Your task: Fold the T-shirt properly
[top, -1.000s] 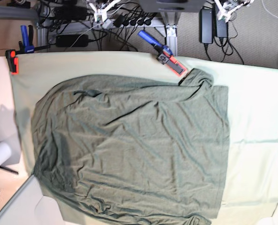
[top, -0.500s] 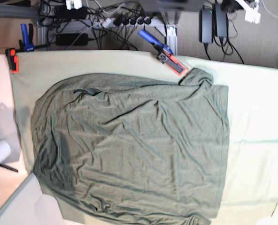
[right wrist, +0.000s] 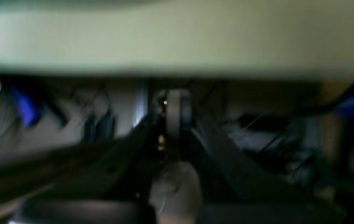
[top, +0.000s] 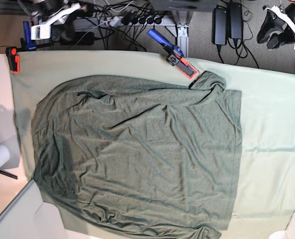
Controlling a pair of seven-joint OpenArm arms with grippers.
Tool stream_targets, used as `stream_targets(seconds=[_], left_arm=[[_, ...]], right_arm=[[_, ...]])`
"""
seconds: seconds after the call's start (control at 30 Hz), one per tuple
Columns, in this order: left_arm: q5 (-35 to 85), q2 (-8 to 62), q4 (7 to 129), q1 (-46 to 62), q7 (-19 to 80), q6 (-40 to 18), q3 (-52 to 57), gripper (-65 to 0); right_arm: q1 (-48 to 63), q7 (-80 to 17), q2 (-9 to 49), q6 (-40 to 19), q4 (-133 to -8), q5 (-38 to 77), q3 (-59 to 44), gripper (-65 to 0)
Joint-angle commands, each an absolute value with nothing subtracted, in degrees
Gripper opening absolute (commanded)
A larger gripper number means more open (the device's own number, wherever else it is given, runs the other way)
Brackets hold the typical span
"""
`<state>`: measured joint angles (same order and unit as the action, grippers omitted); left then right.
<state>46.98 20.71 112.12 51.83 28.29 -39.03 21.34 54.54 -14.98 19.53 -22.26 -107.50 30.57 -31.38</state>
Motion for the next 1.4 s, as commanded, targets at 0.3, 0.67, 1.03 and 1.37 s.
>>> stream_targets(seconds=[0.3, 0.67, 1.03, 1.37], left_arm=[[44.60, 26.20, 116.44, 42.02, 27.03, -40.00, 16.32, -26.7], [35.94, 25.23, 106.04, 26.72, 24.62, -37.63, 0.99, -26.7], [28.05, 18.72, 102.24, 22.35, 24.43, -28.88, -5.30, -26.7], [25.02, 19.35, 102.02, 22.39, 24.47, -30.89, -5.15, -65.0]], right_arm=[[40.36, -20.58, 19.84, -8.51, -108.14, 31.40, -35.64, -22.1], [32.05, -24.01, 18.87, -7.01, -102.61, 27.79, -35.62, -21.4], [32.10, -24.01, 18.87, -7.01, -100.79, 26.30, -35.62, -21.5], [32.10, -23.86, 18.90, -7.01, -100.82, 26.20, -35.62, -21.5]])
